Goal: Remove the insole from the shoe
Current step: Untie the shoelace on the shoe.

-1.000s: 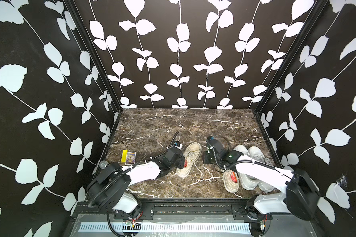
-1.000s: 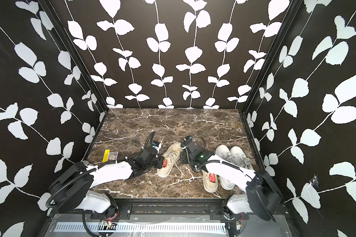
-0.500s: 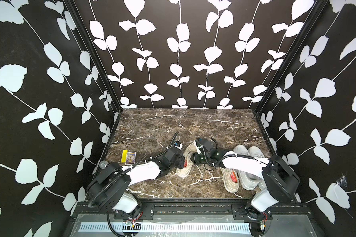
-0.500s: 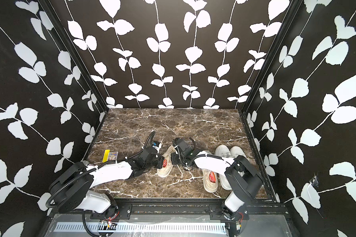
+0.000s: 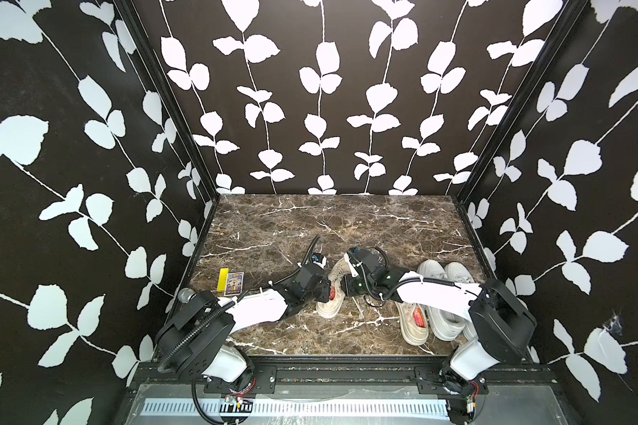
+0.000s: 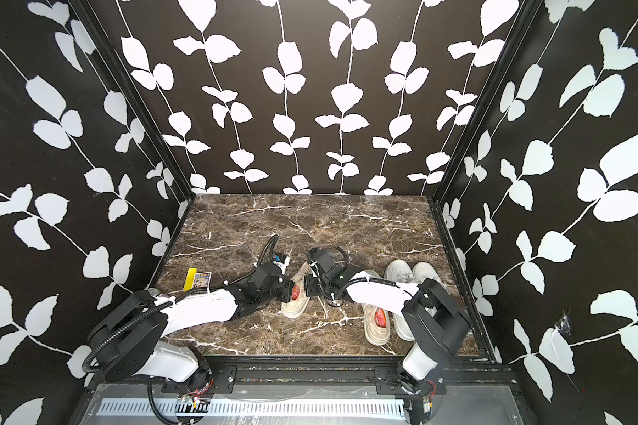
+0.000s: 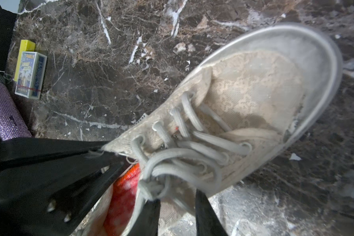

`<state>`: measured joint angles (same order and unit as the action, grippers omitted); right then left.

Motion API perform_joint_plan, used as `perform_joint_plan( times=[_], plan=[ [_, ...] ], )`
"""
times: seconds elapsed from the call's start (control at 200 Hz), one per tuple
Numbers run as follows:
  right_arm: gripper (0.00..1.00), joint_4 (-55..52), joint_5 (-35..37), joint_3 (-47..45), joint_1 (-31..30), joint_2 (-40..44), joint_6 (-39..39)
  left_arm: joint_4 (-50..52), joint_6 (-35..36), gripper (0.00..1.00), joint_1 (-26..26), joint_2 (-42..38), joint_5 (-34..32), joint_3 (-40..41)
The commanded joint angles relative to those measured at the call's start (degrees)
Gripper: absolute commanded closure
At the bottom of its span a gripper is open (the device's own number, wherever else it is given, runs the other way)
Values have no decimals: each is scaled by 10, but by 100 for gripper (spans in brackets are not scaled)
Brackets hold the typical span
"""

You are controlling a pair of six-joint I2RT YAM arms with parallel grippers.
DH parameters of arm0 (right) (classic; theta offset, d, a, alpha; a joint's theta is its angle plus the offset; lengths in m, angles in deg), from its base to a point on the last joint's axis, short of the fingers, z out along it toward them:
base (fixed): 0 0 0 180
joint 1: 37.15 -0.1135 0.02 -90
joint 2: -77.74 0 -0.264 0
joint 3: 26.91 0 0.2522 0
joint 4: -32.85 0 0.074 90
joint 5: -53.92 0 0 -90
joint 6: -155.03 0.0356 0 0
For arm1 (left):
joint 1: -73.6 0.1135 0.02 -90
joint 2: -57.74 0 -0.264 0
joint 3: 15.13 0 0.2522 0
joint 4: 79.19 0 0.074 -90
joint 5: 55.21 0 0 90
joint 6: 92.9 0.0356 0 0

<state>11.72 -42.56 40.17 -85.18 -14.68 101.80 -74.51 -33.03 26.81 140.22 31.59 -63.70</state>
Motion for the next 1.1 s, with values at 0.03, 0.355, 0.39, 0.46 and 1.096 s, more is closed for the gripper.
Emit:
perform_joint_plan(
  times=[0.03,0.355,0.39,0.46,1.096],
  plan=[
    [74,-17,39,20,-4,-25,-5,7,-8,100,0,-6,22,-15],
    [100,-67,156,-14,-5,38,18,44,-27,100,0,-9,-35,-17],
    [100,-76,172,-19,-4,46,24,51,-31,100,1,-11,-45,-17],
    [100,-86,191,-28,-3,63,34,57,-34,100,0,-13,-60,-16],
    [100,-58,100,-55,35,85,58,53,-25,100,1,-9,-47,-19]
  ],
)
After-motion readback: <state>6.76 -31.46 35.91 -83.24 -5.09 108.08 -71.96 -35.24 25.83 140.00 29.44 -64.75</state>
